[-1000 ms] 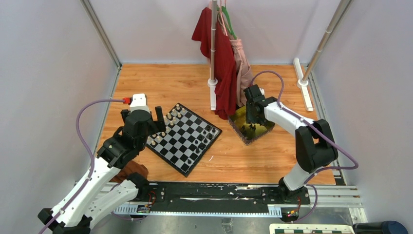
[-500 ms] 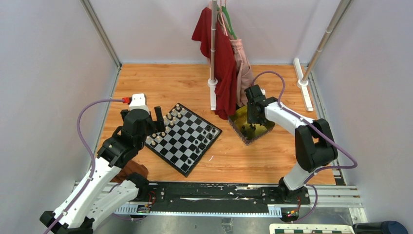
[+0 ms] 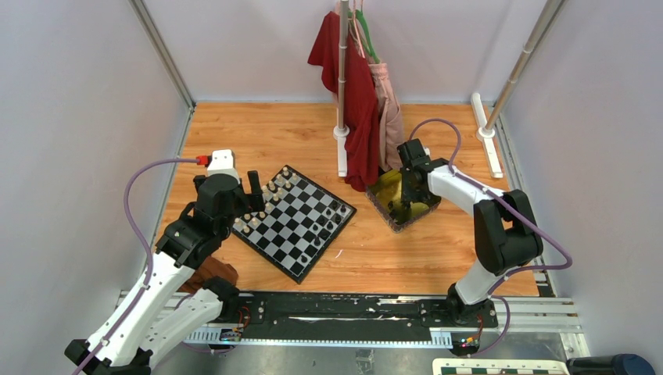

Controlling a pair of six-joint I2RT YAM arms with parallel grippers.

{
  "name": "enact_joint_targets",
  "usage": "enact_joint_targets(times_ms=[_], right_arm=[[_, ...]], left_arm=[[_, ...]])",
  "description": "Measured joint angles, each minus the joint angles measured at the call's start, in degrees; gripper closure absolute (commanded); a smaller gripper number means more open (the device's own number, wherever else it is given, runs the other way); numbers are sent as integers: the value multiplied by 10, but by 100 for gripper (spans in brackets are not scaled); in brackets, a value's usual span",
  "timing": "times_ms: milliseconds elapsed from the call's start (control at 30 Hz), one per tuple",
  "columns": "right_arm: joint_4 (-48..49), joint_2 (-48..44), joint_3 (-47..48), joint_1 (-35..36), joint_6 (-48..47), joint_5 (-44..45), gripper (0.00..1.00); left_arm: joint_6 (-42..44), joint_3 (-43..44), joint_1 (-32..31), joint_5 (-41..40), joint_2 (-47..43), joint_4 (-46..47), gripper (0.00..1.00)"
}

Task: Set up the chess pieces on the board
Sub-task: Pick up the chess piece from the storage box.

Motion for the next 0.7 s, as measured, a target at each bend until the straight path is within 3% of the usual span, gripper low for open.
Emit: enact_joint_targets(times_ms=[167,400,700], right_arm=[[4,4,0,-1,0,-6,78],[8,10,0,-5,1,-14,99],[6,6,0,-7,-3,-14,100]], left_arm=[[0,0,2,0,0,0,0],[0,0,3,0,0,0,0],[-3,-2,3,0,-1,0,0]])
